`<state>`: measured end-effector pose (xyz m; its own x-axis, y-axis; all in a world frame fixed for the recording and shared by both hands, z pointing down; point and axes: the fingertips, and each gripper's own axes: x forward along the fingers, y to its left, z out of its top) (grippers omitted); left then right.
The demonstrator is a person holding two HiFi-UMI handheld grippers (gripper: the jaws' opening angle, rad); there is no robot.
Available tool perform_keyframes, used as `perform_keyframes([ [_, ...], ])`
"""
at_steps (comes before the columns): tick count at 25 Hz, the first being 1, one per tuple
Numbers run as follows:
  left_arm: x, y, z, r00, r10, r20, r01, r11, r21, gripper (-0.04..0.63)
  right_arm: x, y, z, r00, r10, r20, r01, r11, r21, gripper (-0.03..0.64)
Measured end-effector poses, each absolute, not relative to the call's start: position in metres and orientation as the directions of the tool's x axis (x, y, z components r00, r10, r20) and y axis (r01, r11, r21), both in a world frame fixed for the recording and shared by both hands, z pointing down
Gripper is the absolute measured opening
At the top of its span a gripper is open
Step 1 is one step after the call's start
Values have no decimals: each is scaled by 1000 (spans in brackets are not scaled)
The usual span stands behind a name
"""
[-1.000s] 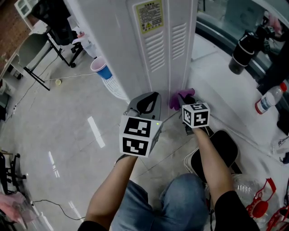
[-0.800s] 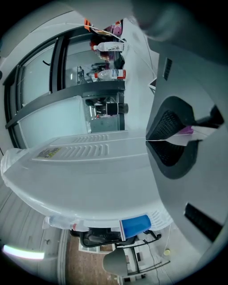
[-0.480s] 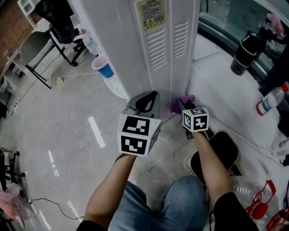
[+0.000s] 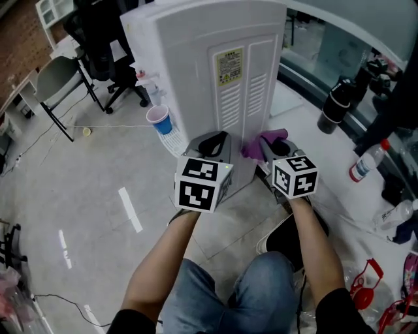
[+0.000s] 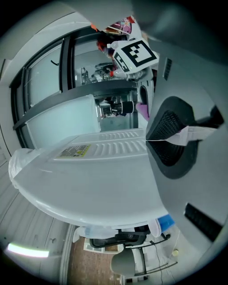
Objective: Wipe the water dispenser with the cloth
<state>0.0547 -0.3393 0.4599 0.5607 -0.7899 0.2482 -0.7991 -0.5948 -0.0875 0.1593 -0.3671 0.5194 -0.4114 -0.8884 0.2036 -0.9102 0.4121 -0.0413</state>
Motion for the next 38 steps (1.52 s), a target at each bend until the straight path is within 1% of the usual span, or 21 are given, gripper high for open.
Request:
perform_keyframes([
  [8,50,-341,404,570,-794,209,-801,-594,-76,28,143,-358,400,-437,-893,106,-892,446,72,41],
  [15,48,-326,366,578,-800,162,-798,-595,-91,28,119,-341,286,-489,-871,-39,-866,480,140,41],
  [19,43,-314,348,577,-805,140,-800,-591,-102,28,108,-332,237,-507,-856,-96,-856,488,169,41],
  [24,34,-305,326,568,-816,106,-808,-578,-116,28,97,-336,201,-501,-857,-118,-855,469,221,41],
  [28,24,-306,324,552,-827,105,-820,-562,-111,28,90,-345,180,-495,-858,-135,-857,457,239,41],
  [38,7,-305,331,525,-844,106,-839,-535,-104,28,79,-353,185,-506,-845,-174,-859,478,181,41],
])
